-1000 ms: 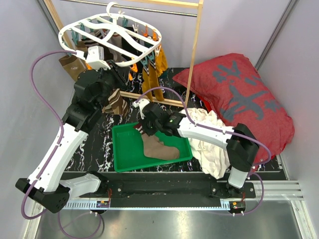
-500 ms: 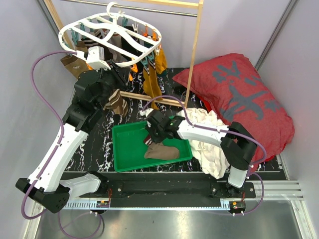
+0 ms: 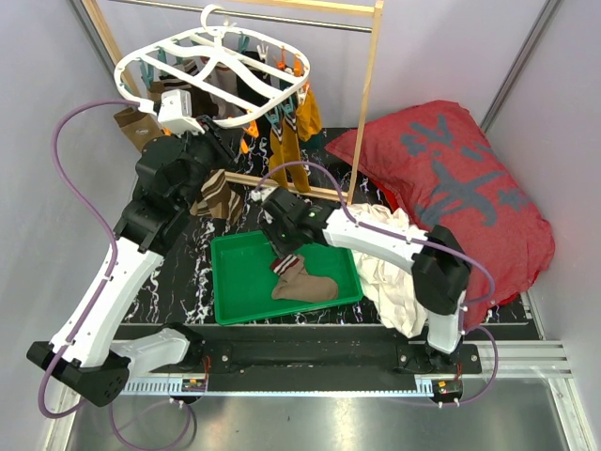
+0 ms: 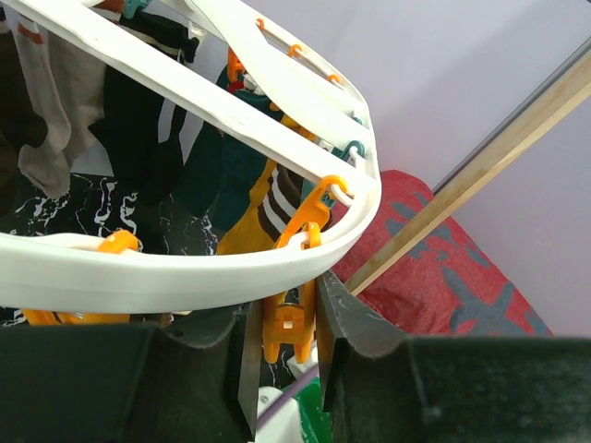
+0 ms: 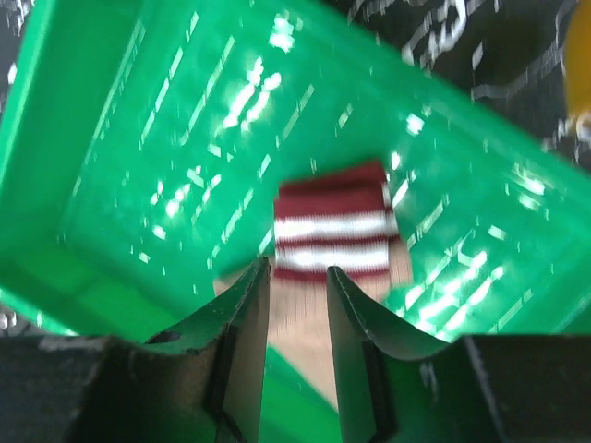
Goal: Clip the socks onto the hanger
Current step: Pick up the sock from the bin.
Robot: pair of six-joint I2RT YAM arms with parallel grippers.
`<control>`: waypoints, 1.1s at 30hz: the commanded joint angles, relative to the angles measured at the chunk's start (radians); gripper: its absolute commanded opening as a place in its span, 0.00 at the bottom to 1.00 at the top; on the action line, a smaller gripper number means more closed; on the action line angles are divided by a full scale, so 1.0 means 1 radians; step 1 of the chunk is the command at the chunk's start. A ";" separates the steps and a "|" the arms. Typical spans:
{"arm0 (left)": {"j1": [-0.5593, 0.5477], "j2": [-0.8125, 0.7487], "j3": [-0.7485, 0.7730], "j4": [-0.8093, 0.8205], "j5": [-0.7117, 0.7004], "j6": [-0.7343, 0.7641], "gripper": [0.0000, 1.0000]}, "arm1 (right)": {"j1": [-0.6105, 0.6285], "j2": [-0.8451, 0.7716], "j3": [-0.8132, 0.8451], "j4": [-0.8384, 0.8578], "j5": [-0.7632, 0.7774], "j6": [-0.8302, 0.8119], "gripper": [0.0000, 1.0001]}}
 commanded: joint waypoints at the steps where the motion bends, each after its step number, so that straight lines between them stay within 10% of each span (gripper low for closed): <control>1: 0.004 -0.007 -0.001 0.045 0.024 -0.001 0.00 | -0.007 0.146 0.109 -0.072 0.004 -0.031 0.39; 17: 0.004 0.005 0.006 0.043 0.039 -0.009 0.00 | -0.006 0.344 0.209 -0.129 -0.001 -0.057 0.16; 21: 0.004 0.005 0.006 0.043 0.041 -0.009 0.00 | -0.006 0.294 0.194 -0.129 -0.002 -0.068 0.00; 33: 0.004 0.000 0.032 0.034 0.032 0.003 0.00 | -0.006 -0.039 0.147 -0.034 0.001 -0.102 0.00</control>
